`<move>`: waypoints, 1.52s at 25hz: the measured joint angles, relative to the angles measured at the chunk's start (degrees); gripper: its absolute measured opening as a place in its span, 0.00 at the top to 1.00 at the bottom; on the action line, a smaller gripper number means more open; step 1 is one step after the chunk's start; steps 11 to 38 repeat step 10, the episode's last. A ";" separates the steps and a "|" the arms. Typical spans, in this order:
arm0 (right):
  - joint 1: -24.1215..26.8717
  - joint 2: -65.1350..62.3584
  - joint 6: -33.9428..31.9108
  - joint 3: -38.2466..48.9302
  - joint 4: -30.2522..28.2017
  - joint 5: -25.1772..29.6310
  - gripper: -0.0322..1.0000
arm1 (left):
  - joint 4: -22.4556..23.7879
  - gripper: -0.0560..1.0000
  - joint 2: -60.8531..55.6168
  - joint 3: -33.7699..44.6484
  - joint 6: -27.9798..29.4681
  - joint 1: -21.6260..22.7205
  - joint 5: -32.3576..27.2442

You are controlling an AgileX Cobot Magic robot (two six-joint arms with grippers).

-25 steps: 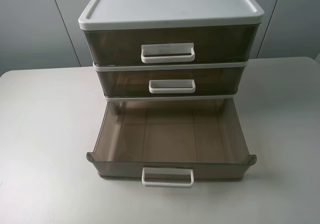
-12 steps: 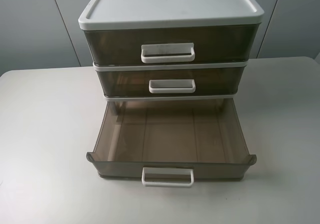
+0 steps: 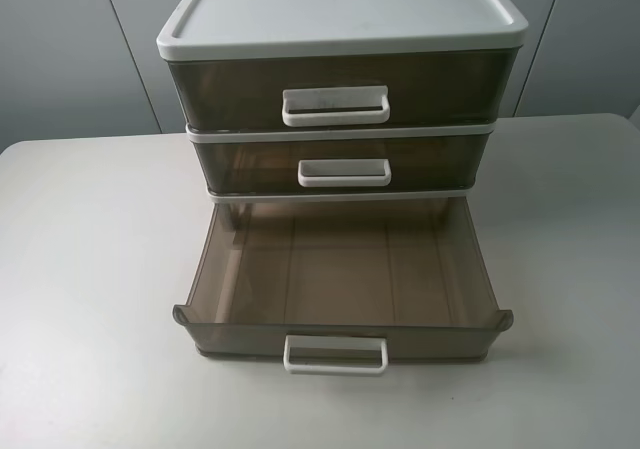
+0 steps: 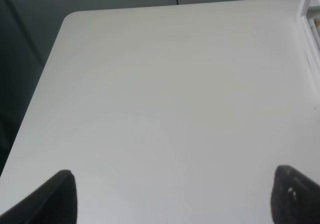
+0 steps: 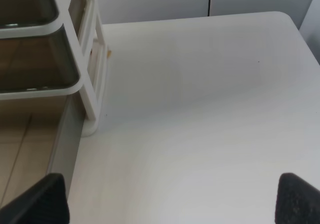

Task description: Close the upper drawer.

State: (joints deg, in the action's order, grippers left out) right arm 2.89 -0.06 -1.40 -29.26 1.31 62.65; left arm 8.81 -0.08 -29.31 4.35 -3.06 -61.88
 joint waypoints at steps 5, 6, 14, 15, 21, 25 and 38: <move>0.00 0.00 0.00 0.00 0.00 0.00 0.36 | 0.00 0.24 0.00 0.00 0.00 0.00 0.00; 0.00 0.00 0.00 0.00 0.00 0.00 0.36 | 0.00 0.24 0.00 0.00 0.00 0.00 0.00; 0.00 0.00 0.00 0.00 0.00 0.00 0.36 | 0.00 0.24 0.00 0.00 0.00 0.00 0.00; 0.00 0.00 0.00 0.00 0.00 0.00 0.36 | 0.00 0.24 0.00 0.00 0.00 0.00 0.00; 0.00 0.00 0.00 0.00 0.00 0.00 0.36 | 0.00 0.24 0.00 0.00 0.00 0.00 0.00; 0.00 0.00 0.00 0.00 0.00 0.00 0.36 | 0.00 0.24 0.00 0.00 0.00 0.00 0.00; 0.00 0.00 0.00 0.00 0.00 0.00 0.36 | 0.00 0.24 0.00 0.00 0.00 0.00 0.00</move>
